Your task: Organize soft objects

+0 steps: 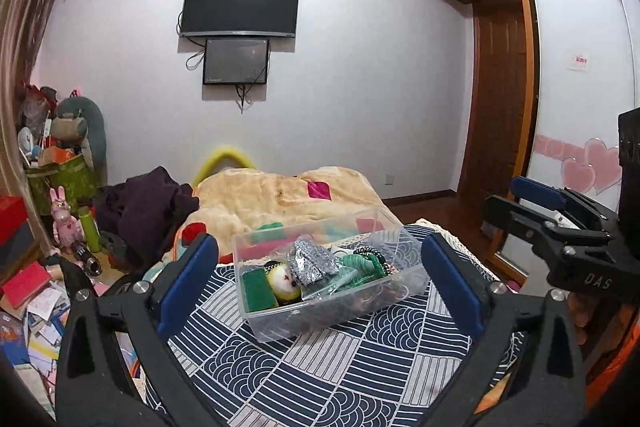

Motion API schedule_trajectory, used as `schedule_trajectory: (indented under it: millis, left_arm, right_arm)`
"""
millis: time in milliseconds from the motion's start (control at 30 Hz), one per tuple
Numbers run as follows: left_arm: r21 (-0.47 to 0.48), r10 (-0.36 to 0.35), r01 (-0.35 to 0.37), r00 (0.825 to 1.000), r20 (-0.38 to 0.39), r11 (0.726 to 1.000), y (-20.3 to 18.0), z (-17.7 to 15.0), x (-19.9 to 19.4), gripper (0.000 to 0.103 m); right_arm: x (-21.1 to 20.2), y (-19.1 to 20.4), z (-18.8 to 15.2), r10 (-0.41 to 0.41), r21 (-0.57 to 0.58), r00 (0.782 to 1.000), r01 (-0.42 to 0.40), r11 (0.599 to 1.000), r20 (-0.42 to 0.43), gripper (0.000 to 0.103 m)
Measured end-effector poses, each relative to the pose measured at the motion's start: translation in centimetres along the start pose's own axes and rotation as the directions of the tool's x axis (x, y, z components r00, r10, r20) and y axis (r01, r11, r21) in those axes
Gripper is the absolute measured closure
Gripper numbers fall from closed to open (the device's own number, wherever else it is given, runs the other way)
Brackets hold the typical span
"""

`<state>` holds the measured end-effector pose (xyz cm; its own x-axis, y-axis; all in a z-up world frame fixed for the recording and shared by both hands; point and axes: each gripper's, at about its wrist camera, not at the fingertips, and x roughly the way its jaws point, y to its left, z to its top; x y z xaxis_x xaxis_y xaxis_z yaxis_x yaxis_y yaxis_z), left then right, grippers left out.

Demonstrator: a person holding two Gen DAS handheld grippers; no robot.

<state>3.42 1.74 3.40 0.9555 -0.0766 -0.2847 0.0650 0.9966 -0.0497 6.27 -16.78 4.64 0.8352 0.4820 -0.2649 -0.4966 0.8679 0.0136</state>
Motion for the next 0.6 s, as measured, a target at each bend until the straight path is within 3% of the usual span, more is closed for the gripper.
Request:
schedule_trajectory:
  millis: [600]
  left_arm:
    - [-0.01, 0.016, -0.016, 1.0, -0.008, 1.0, 0.1, -1.2, 0.4, 0.0]
  right_arm:
    - [-0.8, -0.1, -1.4, 0.023, 0.004, 0.999, -0.023, 1.0, -0.023, 0.02]
